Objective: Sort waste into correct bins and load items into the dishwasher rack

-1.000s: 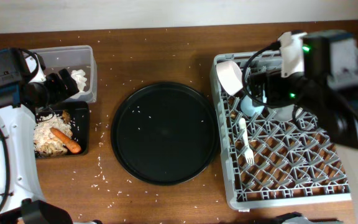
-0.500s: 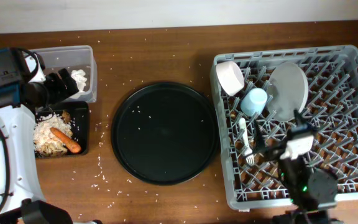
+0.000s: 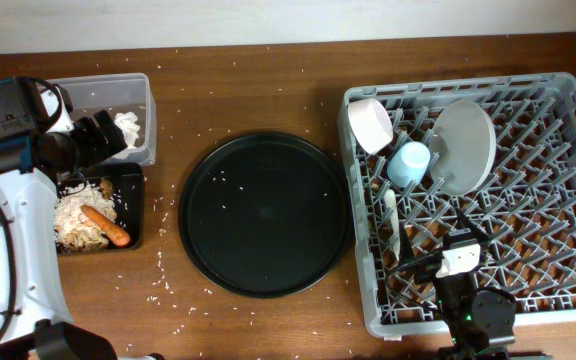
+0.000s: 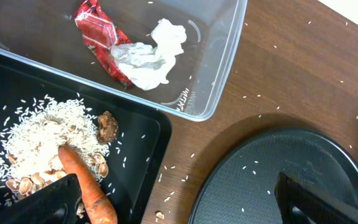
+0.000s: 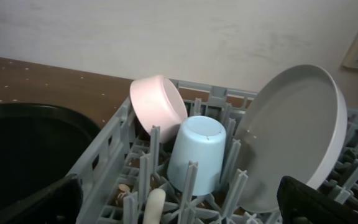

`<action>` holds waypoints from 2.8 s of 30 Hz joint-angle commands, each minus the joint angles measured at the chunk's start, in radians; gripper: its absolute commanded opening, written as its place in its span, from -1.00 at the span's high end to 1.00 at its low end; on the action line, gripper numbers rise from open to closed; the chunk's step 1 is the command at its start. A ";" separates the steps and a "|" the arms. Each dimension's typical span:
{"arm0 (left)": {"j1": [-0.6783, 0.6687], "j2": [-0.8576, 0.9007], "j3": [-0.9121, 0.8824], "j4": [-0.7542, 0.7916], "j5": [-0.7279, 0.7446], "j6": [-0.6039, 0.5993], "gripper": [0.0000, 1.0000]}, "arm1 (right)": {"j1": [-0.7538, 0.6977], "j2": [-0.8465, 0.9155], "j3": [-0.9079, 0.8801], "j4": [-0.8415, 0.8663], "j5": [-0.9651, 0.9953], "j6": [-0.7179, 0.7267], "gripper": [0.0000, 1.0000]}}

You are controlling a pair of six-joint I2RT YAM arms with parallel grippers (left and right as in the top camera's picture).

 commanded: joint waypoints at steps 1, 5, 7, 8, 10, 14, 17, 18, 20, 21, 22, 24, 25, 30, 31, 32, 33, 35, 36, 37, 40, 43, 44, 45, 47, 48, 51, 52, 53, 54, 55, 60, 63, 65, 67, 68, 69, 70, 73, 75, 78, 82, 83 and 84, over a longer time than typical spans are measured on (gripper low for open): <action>0.003 -0.007 0.010 0.001 0.003 0.013 -0.98 | 0.005 -0.012 -0.010 -0.005 0.054 -0.003 -0.97; 0.003 -0.007 0.010 0.001 0.003 0.013 -0.98 | 0.005 -0.012 -0.010 -0.004 0.054 -0.003 -0.97; 0.003 -0.007 0.010 0.001 0.003 0.013 -0.98 | 0.005 -0.012 -0.010 -0.004 0.054 -0.003 -0.97; 0.003 -0.007 0.010 0.002 0.003 0.013 -0.98 | 0.005 -0.012 -0.010 -0.004 0.054 -0.003 -0.97; 0.003 -0.007 0.010 0.001 0.003 0.013 -0.99 | 0.005 -0.012 -0.010 -0.004 0.054 -0.003 -0.97; 0.003 -0.007 0.010 0.002 0.003 0.013 -0.98 | 0.005 -0.012 -0.010 -0.004 0.054 -0.003 -0.97; 0.003 -0.007 0.010 0.001 0.003 0.013 -0.98 | 0.005 -0.012 -0.010 -0.004 0.054 -0.003 -0.97; 0.003 -0.007 0.010 0.001 0.003 0.013 -0.98 | 0.005 -0.012 -0.010 -0.004 0.054 -0.003 -0.97; 0.003 -0.007 0.010 0.001 0.003 0.013 -0.98 | 0.005 -0.012 -0.010 -0.004 0.054 -0.003 -0.97; 0.003 -0.007 0.010 0.001 0.003 0.013 -0.98 | 0.005 -0.012 -0.010 -0.004 0.054 -0.003 -0.97; 0.003 -0.007 0.009 0.001 0.003 0.013 -0.98 | 0.005 -0.012 -0.010 -0.004 0.054 -0.003 -0.97; 0.005 -0.005 0.002 0.002 0.003 0.013 -0.98 | 0.005 -0.012 -0.010 -0.004 0.054 -0.003 -0.97; 0.005 -0.005 -0.005 0.002 0.003 0.013 -0.98 | 0.005 -0.012 -0.010 -0.004 0.054 -0.003 -0.97; -0.055 -0.101 -0.134 0.002 0.003 0.013 -0.98 | 0.005 -0.012 -0.010 -0.004 0.054 -0.003 -0.97; -0.081 -0.143 -0.164 0.002 0.003 0.013 -0.99 | 0.005 -0.012 -0.010 -0.004 0.054 -0.003 -0.97; -0.126 -0.224 -0.222 0.001 0.003 0.013 -0.99 | 0.005 -0.012 -0.010 -0.004 0.054 -0.003 -0.97; -0.153 -0.291 -0.261 0.001 0.003 0.013 -0.98 | 0.005 -0.012 -0.010 -0.004 0.054 -0.003 -0.97; -0.177 -0.418 -0.322 0.001 0.003 0.013 -0.98 | 0.005 -0.012 -0.010 -0.004 0.054 -0.003 -0.97; -0.177 -0.484 -0.354 0.001 0.003 0.013 -0.98 | 0.005 -0.012 -0.010 -0.004 0.054 -0.003 -0.97; -0.177 -0.517 -0.371 0.002 0.003 0.013 -0.98 | 0.005 -0.012 -0.010 -0.004 0.054 -0.003 -0.97; -0.177 -0.700 -0.518 0.002 -0.038 0.024 -0.98 | 0.005 -0.012 -0.010 -0.004 0.054 -0.003 -0.97; -0.177 -0.914 -0.771 0.281 -0.045 0.024 -0.98 | 0.005 -0.012 -0.010 -0.004 0.054 -0.003 -0.97; -0.177 -0.985 -0.878 0.438 -0.037 0.024 -0.98 | 0.005 -0.012 -0.010 -0.004 0.054 -0.003 -0.97; -0.177 -1.042 -0.964 0.561 -0.022 0.024 -0.98 | 0.005 -0.012 -0.010 -0.004 0.054 -0.003 -0.97; -0.184 -1.205 -1.198 0.868 0.030 0.024 -0.98 | 0.005 -0.012 -0.010 -0.004 0.054 -0.003 -0.97; -0.194 -1.246 -1.255 0.940 0.029 0.038 -0.98 | 0.005 -0.012 -0.010 -0.004 0.054 -0.003 -0.97; -0.240 -1.354 -1.378 1.035 -0.005 0.138 -0.98 | 0.005 -0.012 -0.010 -0.004 0.054 -0.003 -0.97; -0.254 -1.387 -1.398 1.027 -0.041 0.140 -0.98 | 0.005 -0.012 -0.010 -0.004 0.054 -0.003 -0.97; -0.259 -1.422 -1.418 1.023 -0.062 0.139 -0.98 | 0.005 -0.012 -0.010 -0.004 0.054 -0.003 -0.96; -0.259 -1.448 -1.438 1.022 -0.079 0.139 -0.98 | 0.005 -0.012 -0.010 -0.004 0.054 -0.003 -0.97; -0.259 -1.481 -1.466 1.005 -0.095 0.139 -0.98 | 0.005 -0.012 -0.010 -0.004 0.054 -0.003 -0.97; -0.259 -1.574 -1.488 0.847 -0.143 0.165 -0.98 | 0.005 -0.012 -0.010 -0.004 0.054 -0.003 -0.97; -0.259 -1.574 -1.488 0.850 -0.128 0.164 -0.98 | 0.005 -0.012 -0.010 -0.004 0.054 -0.003 -0.97; -0.259 -1.574 -1.488 0.851 -0.128 0.164 -0.98 | 0.005 -0.012 -0.010 -0.004 0.054 -0.003 -0.97; -0.259 -1.574 -1.488 0.851 -0.128 0.164 -0.98 | 0.005 -0.012 -0.010 -0.004 0.054 -0.003 -0.96; -0.258 -1.574 -1.488 0.850 -0.128 0.164 -0.98 | 0.005 -0.012 -0.010 -0.004 0.054 -0.003 -0.97; -0.259 -1.573 -1.488 0.850 -0.128 0.165 -0.98 | 0.005 -0.012 -0.010 -0.004 0.054 -0.003 -0.97; -0.259 -1.573 -1.488 0.850 -0.128 0.165 -0.98 | 0.005 -0.012 -0.010 -0.004 0.054 -0.003 -0.97; -0.259 -1.573 -1.488 0.850 -0.128 0.165 -0.98 | 0.005 -0.012 -0.010 -0.004 0.054 -0.003 -0.97; -0.259 -1.573 -1.488 0.850 -0.128 0.165 -0.98 | 0.005 -0.012 -0.010 -0.004 0.054 -0.003 -0.97; -0.259 -1.573 -1.488 0.850 -0.128 0.164 -0.98 | 0.005 -0.012 -0.010 -0.004 0.054 -0.003 -0.97; -0.259 -1.573 -1.488 0.850 -0.128 0.165 -0.98 | 0.005 -0.012 -0.010 -0.004 0.054 -0.003 -0.97; -0.259 -1.573 -1.488 0.850 -0.128 0.164 -0.98 | 0.005 -0.012 -0.010 -0.004 0.054 -0.003 -0.97; -0.259 -1.573 -1.488 0.850 -0.128 0.164 -0.98 | 0.005 -0.012 -0.010 -0.004 0.054 -0.003 -0.97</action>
